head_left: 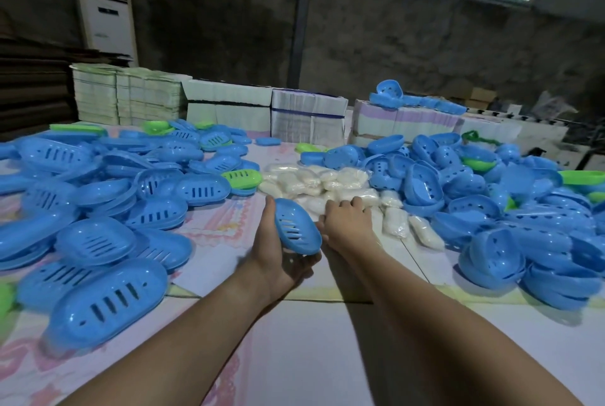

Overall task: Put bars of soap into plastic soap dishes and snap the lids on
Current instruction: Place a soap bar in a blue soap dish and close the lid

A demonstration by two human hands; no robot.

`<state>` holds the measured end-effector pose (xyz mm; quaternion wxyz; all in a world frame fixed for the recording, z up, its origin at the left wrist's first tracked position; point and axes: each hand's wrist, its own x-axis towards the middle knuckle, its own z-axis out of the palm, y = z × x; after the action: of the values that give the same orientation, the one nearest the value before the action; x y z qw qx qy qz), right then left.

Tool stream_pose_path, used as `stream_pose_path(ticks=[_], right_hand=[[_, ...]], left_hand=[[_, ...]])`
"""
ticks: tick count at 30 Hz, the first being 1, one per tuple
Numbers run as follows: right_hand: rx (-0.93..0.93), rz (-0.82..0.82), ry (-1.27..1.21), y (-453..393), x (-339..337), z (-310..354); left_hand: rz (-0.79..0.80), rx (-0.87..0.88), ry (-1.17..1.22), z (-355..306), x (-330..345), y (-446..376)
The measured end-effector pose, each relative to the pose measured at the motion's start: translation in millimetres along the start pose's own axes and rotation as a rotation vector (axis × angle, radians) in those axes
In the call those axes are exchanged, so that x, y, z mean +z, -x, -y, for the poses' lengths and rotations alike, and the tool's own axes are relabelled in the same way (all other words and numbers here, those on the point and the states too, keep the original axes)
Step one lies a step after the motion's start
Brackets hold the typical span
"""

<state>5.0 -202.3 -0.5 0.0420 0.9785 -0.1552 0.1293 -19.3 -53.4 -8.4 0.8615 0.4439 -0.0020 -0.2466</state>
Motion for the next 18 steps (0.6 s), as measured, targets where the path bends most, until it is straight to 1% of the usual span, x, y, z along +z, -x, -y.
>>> stream_pose_path(ticks=[3, 5, 7, 11, 13, 14, 16, 18], right_hand=[[-0.022, -0.049, -0.051, 1, 1, -2], [-0.013, -0.041, -0.163, 5, -2, -6], [0.036, -0.023, -0.386, 12, -5, -14], [0.177, -0.071, -1.023, 39, -22, -28], [0.233, -0.075, -1.229, 49, -36, -27], [0.23, -0.067, -1.295, 53, -41, -23], [0.155, -0.037, -1.362, 61, -46, -10], [0.1, -0.01, -1.317, 68, -45, 6]], left_hand=[[-0.004, 0.002, -0.005, -1, 1, 0], [-0.003, 0.001, 0.006, -1, 2, 1], [-0.003, 0.0, 0.016, 0, 1, 0], [-0.033, -0.024, 0.002, 2, 4, -1], [-0.078, -0.015, -0.006, 1, 8, 2], [-0.083, 0.009, -0.01, 2, 10, 3], [-0.061, 0.072, -0.015, 3, 14, 7], [-0.02, 0.099, -0.017, 4, 17, 9]])
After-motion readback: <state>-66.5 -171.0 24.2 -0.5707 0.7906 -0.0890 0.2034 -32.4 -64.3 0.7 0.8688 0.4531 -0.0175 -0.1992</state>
